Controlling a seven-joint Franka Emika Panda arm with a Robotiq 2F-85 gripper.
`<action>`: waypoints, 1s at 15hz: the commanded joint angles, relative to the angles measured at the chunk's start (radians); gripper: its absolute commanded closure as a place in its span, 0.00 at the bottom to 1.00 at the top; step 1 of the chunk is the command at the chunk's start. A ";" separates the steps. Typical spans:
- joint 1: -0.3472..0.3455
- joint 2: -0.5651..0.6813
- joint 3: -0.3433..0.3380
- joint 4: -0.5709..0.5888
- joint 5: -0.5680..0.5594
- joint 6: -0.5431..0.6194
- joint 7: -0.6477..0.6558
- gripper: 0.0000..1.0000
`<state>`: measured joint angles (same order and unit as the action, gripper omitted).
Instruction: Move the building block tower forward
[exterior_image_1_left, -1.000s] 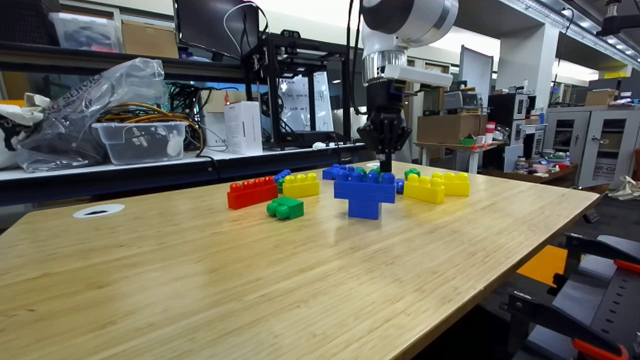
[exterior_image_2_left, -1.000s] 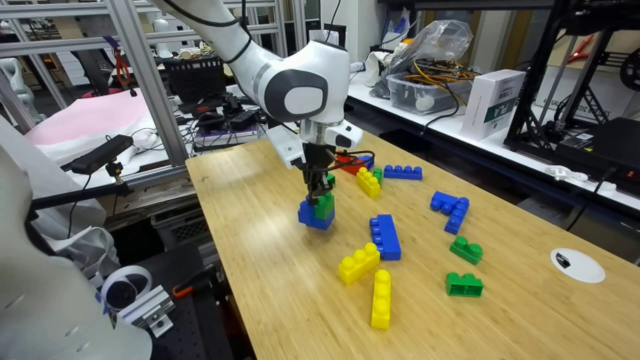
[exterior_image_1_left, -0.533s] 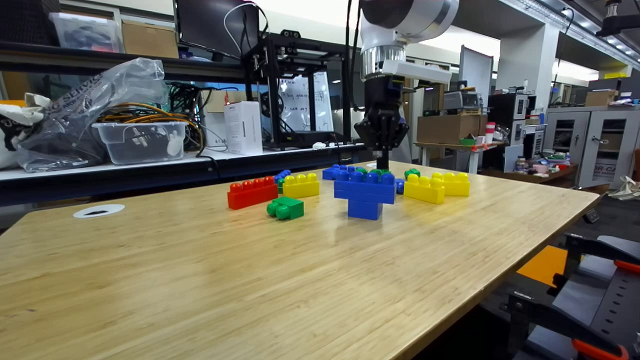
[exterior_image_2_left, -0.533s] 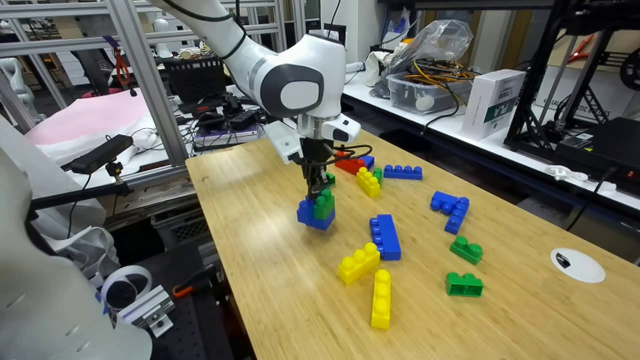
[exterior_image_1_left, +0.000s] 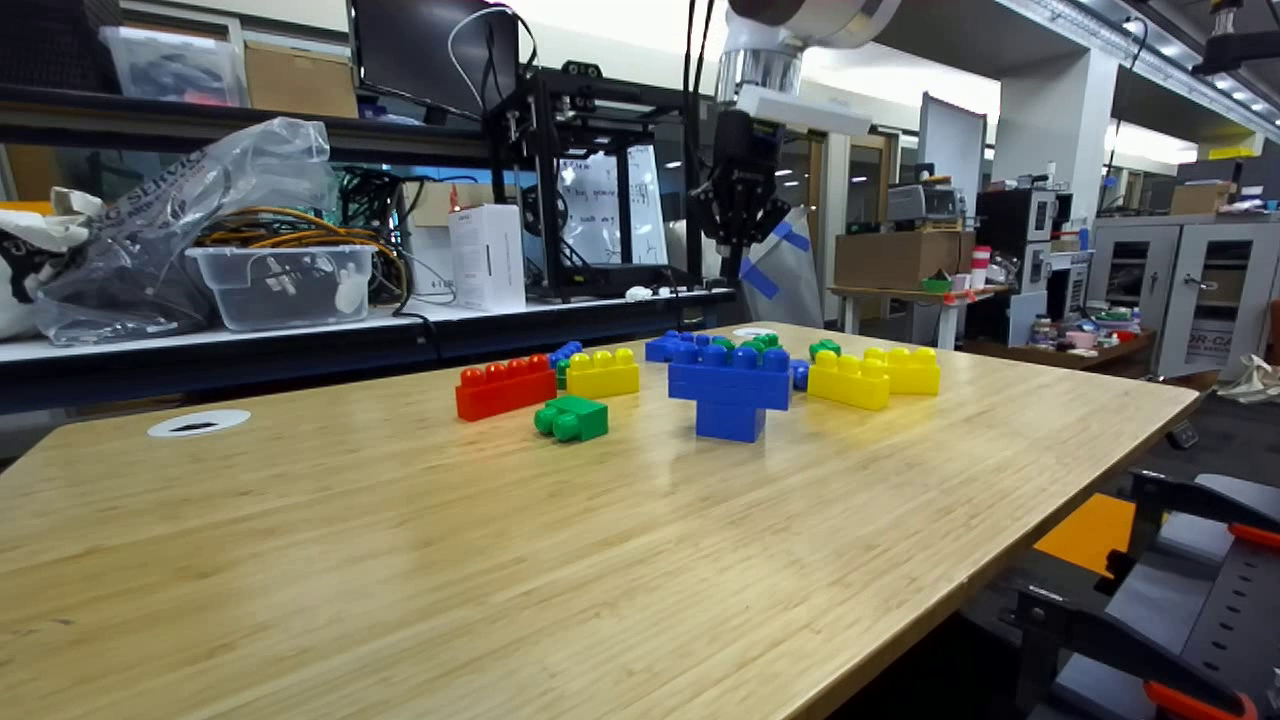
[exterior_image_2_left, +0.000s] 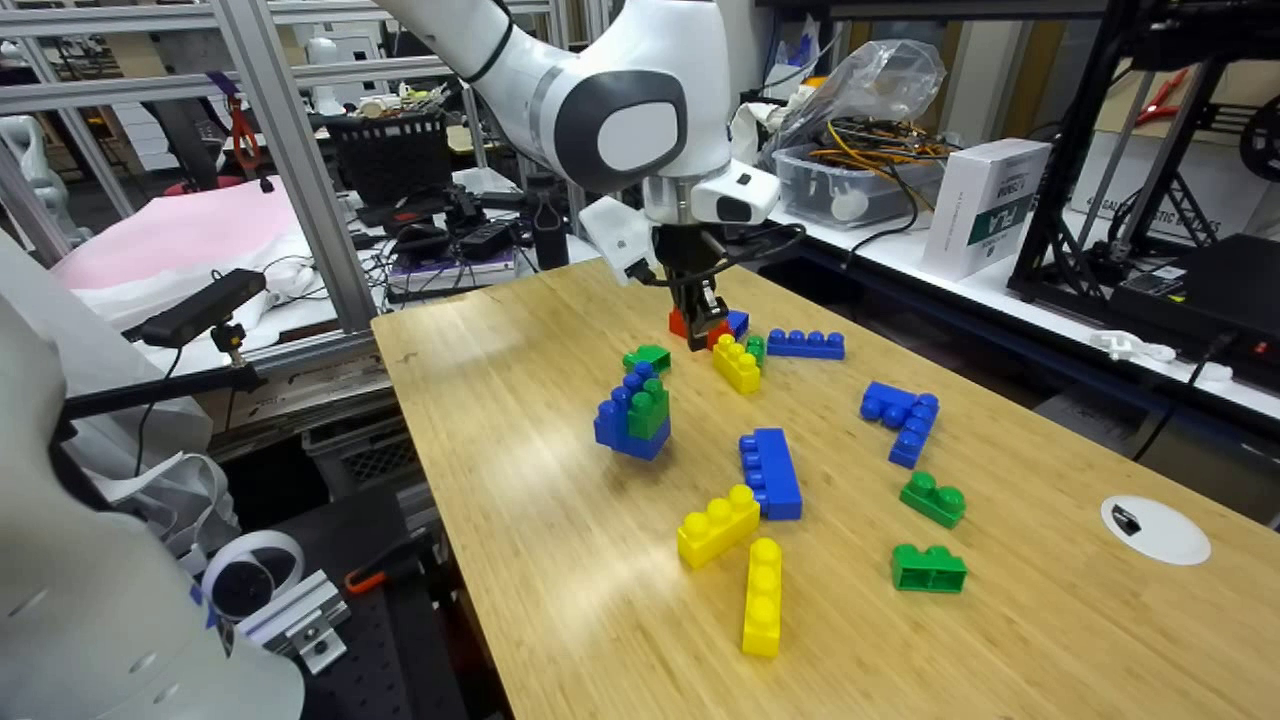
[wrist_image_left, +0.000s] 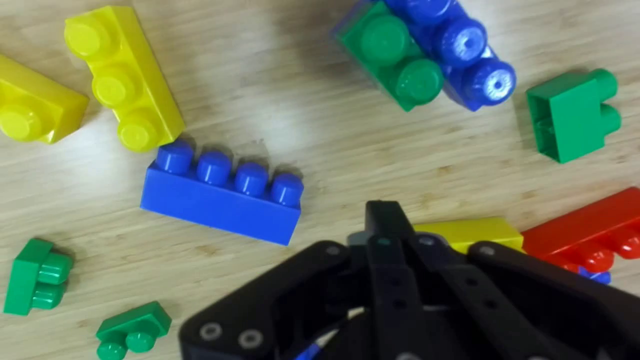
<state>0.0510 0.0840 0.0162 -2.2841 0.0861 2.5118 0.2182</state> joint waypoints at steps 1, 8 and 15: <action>-0.012 0.133 -0.016 0.110 -0.028 0.017 0.026 1.00; 0.025 0.288 -0.055 0.247 -0.056 -0.021 0.119 1.00; 0.074 0.255 -0.058 0.195 -0.104 -0.069 0.246 1.00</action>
<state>0.1032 0.3686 -0.0220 -2.0572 0.0043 2.4713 0.4271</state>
